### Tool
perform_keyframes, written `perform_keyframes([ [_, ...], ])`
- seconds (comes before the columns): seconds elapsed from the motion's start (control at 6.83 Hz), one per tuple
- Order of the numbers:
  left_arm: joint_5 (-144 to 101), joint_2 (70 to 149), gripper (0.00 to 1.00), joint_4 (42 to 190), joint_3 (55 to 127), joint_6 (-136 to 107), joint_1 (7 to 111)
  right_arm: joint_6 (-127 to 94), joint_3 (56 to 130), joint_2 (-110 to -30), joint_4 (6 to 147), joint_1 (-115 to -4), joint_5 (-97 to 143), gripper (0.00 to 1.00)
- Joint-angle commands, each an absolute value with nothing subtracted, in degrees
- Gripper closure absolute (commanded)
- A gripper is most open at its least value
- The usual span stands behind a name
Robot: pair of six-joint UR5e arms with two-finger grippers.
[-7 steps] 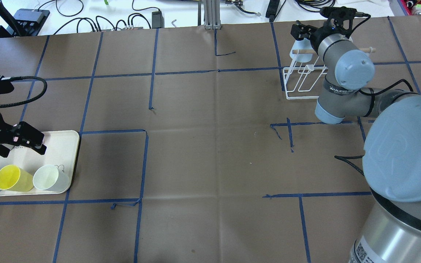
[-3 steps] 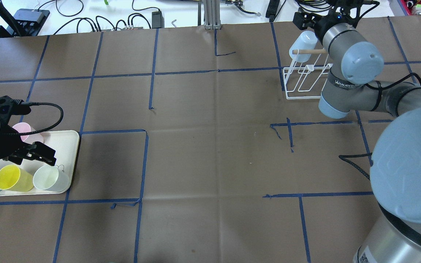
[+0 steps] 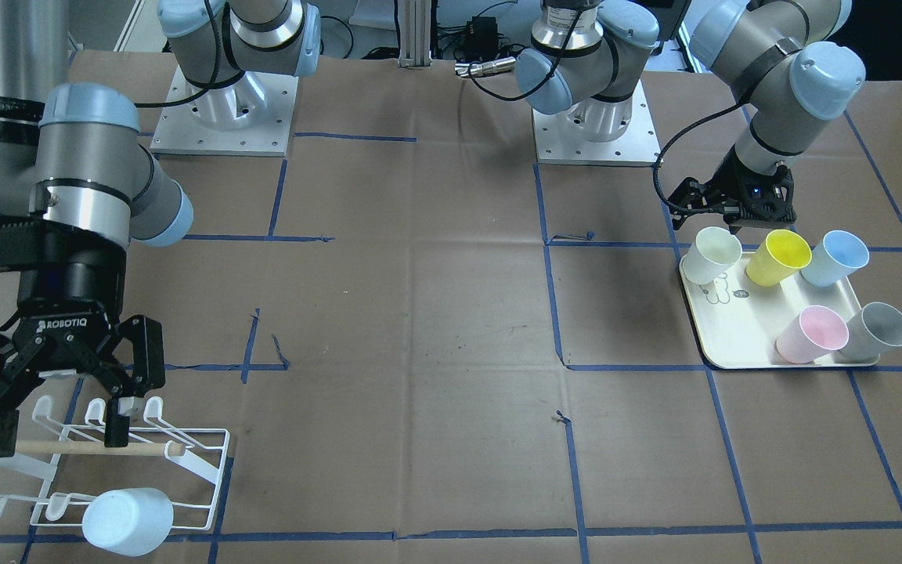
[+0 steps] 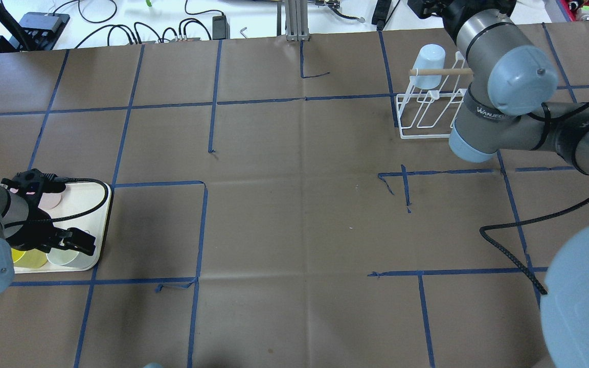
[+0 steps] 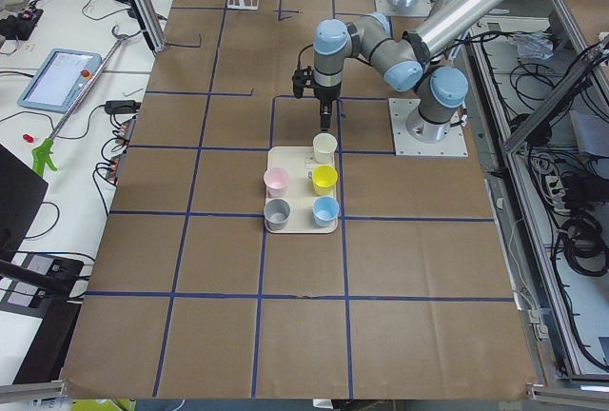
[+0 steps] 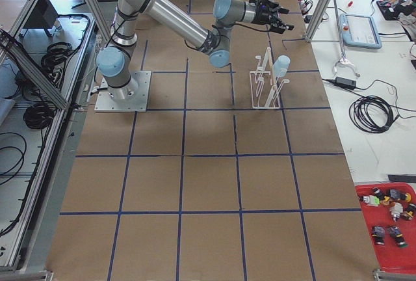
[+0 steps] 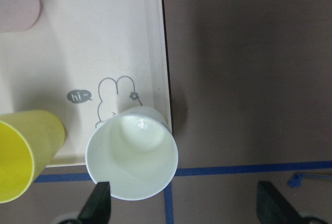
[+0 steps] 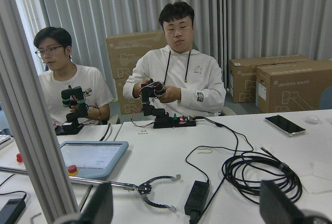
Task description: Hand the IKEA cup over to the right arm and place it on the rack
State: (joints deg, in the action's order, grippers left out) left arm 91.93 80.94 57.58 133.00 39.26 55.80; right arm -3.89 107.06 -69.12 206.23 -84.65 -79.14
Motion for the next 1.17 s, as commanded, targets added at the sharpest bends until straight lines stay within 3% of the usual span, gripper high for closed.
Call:
perform_keyframes([
  [0.0,91.8,85.8,0.01,52.0,134.3,40.3,55.2,-10.7,112.3,-76.1,206.2,-86.7,-78.6,0.0],
  [0.44,91.8,86.2,0.02,51.9,134.1,40.3,55.1,-27.1,116.8,-78.6,207.1,-89.4,-76.5,0.0],
  [0.59,91.9,86.6,0.26,51.9,133.9,40.3,55.1,-31.2,117.1,-78.6,206.4,-89.9,-74.6,0.0],
  [0.73,92.2,86.4,0.67,51.8,133.6,40.3,55.1,-34.9,117.7,-78.7,206.3,-91.0,-70.7,0.0],
  [0.88,92.0,86.5,0.96,51.8,133.7,39.7,55.1,-39.6,119.0,-79.0,206.3,-91.6,-68.0,0.0],
  [1.03,91.5,86.5,1.0,51.6,133.6,39.7,55.1,-48.4,122.0,-79.7,206.9,-92.4,-67.7,0.0],
])
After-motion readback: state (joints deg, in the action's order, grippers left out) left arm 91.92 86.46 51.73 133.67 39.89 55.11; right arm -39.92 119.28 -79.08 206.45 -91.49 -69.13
